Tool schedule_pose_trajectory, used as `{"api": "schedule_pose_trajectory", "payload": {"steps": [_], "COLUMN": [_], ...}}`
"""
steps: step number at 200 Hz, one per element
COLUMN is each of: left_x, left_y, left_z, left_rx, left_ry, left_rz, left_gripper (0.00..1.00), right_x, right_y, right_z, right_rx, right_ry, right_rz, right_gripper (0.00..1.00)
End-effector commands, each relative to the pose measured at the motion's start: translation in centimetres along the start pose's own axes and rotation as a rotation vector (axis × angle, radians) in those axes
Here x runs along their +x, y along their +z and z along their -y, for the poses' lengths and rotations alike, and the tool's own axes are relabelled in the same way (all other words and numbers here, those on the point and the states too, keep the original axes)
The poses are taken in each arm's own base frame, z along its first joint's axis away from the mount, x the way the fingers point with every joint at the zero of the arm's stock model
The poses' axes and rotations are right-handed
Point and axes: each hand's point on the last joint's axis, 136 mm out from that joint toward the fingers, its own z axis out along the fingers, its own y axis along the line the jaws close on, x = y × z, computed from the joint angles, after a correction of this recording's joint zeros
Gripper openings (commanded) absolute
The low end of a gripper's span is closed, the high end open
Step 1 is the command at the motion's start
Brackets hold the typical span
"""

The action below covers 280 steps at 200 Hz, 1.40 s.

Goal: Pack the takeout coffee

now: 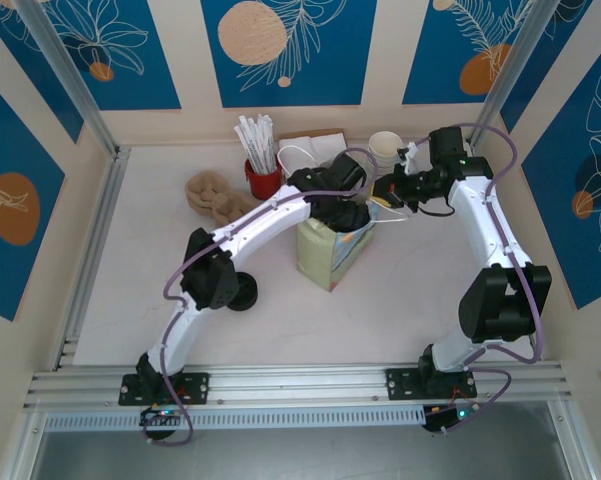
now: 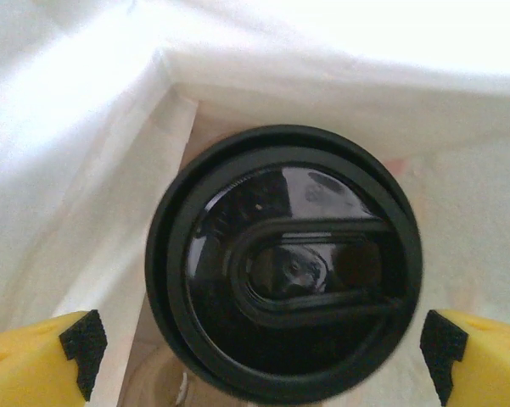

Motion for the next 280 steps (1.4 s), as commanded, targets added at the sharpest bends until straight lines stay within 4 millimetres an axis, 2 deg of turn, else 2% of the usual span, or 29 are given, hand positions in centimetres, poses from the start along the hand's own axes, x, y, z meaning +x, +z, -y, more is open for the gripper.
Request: {"api": "schedule_pose_trajectory", "payload": {"steps": [1,24,60,115,167,196,206,226,251,280], "left_x": [-1.3,-1.6,-2.0,-2.3,-3.0,-4.2,-4.8,-5.9,-6.6,-6.0], "left_y": [-6.1,-7.5,-8.7,-11.7,-16.7,-20.9,-22.4,-25.5,-28.7,-30.5], "left_z": [1.2,0.3,-1.0,-0.2,1.3,2.6,2.3,0.0,-5.1,-10.7], "left_rx": [0.072,0.041,0.001,0.066,0.182,0.280,0.288,0.230,0.073,-0.092], "left_ry": [0.003,-0.011,-0.028,-0.031,-0.024,-0.004,-0.007,-0.041,-0.126,-0.218], "left_rz": [0.049,0.067,0.084,0.113,0.181,0.272,0.314,0.409,0.513,0.574], "left_gripper": [0.97,0.98,0.98,0.98,0.97,0.97,0.97,0.97,0.97,0.97], "right_x": [-0.1,-0.1,-0.3,-0.7,-0.6,-0.5,-0.5,-0.2,0.4,1.2], "right_y": [-0.8,-0.9,-1.1,-1.4,-1.1,-1.1,-1.1,-1.2,-1.3,-1.1], "right_z": [-1.3,-1.0,-0.9,-1.1,-1.6,-2.2,-2.5,-3.6,-5.1,-6.2], "right_rx": [-0.021,-0.008,0.000,0.012,-0.016,-0.033,-0.047,-0.100,-0.167,-0.218], "right_ry": [-0.042,-0.049,-0.064,-0.097,-0.117,-0.147,-0.160,-0.196,-0.234,-0.263], "right_rz": [0.016,0.013,0.012,0.002,-0.006,-0.007,-0.008,-0.012,-0.026,-0.048], "right_gripper": [0.00,0.00,0.00,0.00,0.00,0.00,0.00,0.00,0.00,0.00]}}
